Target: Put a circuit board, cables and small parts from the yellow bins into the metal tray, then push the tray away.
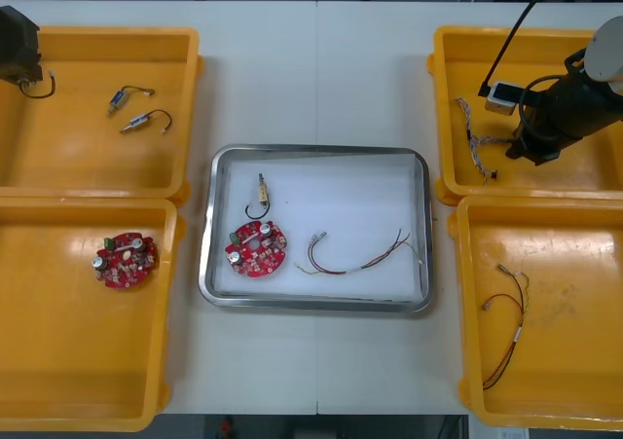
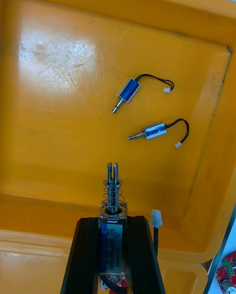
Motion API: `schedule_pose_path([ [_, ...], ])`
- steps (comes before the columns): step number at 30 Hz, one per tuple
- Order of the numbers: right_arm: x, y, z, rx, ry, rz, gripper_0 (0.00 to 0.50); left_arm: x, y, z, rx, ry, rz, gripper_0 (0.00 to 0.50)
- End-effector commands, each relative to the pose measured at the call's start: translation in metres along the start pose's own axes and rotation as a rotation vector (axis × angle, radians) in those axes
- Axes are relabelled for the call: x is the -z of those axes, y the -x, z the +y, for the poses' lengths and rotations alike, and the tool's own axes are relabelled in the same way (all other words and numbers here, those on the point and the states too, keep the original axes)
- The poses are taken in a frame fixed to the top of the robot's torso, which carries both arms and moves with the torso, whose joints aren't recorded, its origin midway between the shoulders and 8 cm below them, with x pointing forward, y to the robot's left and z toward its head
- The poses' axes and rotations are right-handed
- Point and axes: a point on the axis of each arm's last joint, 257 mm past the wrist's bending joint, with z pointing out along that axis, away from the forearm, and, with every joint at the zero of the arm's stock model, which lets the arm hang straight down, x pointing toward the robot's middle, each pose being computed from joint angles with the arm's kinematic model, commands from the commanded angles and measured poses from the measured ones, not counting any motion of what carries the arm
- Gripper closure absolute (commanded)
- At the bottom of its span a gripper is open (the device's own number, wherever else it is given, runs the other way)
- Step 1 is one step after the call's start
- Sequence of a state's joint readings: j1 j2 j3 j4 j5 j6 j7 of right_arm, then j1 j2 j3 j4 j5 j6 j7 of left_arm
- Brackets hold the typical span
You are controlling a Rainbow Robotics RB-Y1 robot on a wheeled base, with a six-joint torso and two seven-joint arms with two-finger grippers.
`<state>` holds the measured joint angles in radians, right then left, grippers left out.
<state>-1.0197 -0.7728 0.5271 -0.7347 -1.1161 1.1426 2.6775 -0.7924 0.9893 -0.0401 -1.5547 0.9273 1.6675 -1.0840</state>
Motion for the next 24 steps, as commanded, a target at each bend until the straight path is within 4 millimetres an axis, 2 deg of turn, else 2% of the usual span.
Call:
schedule_pose_path([
  [1,-0.006,0.018,0.009,0.055,0.015,-0.011,0.500,0.022,0.013,0.018,-0.100,0.028,-0.045,0.500],
  [11,-0.001,0.018,0.004,0.052,0.009,-0.017,0.500,0.022,0.013,0.018,-0.100,0.028,-0.045,0.500],
  [17,0.019,0.019,-0.014,0.058,-0.028,-0.031,0.500,0.022,0.013,0.018,-0.100,0.028,-0.045,0.500],
  [24,0.058,0.018,-0.039,0.060,-0.073,-0.054,0.500,0.022,0.013,0.018,-0.100,0.028,-0.045,0.500],
])
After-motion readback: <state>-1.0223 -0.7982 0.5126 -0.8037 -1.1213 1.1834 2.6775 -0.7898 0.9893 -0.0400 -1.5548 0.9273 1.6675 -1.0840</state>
